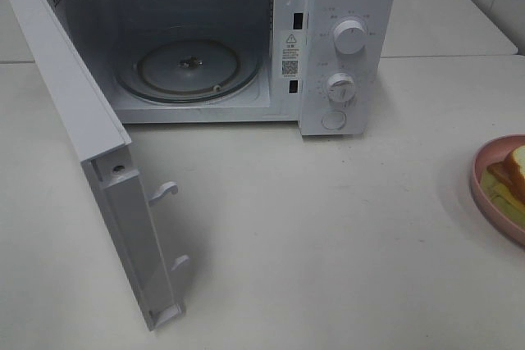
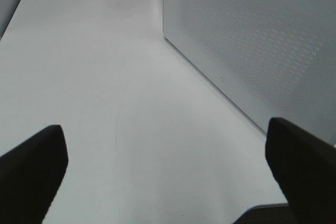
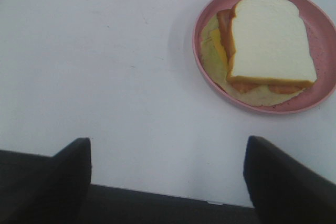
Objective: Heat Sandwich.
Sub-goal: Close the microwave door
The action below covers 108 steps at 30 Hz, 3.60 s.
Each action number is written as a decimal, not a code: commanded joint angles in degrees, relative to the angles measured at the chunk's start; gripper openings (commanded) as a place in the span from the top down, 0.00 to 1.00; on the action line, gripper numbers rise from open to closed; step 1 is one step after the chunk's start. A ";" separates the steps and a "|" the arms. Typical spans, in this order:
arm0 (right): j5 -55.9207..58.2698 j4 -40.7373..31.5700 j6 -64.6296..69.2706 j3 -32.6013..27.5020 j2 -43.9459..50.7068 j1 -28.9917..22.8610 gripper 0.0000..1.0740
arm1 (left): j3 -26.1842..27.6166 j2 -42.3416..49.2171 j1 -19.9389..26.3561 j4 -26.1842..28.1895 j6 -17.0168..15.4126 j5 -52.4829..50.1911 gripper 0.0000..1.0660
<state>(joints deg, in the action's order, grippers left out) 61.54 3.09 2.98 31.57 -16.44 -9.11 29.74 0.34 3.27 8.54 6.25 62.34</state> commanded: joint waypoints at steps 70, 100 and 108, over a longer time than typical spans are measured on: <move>-4.47 -0.52 -1.09 -3.09 18.28 8.65 0.29 | -0.06 0.86 -0.34 -0.11 0.11 -0.80 0.08; -4.47 -0.52 -1.03 -3.09 18.28 8.65 0.29 | 2.35 -15.47 -0.34 1.72 0.00 -12.89 0.56; -4.47 -0.52 -1.03 -3.09 18.28 8.59 0.29 | -1.95 -23.55 -0.34 1.49 0.40 -23.32 1.00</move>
<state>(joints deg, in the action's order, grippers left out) 57.41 2.92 2.18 28.48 0.23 -0.86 27.96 -22.92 3.27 9.68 6.30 40.45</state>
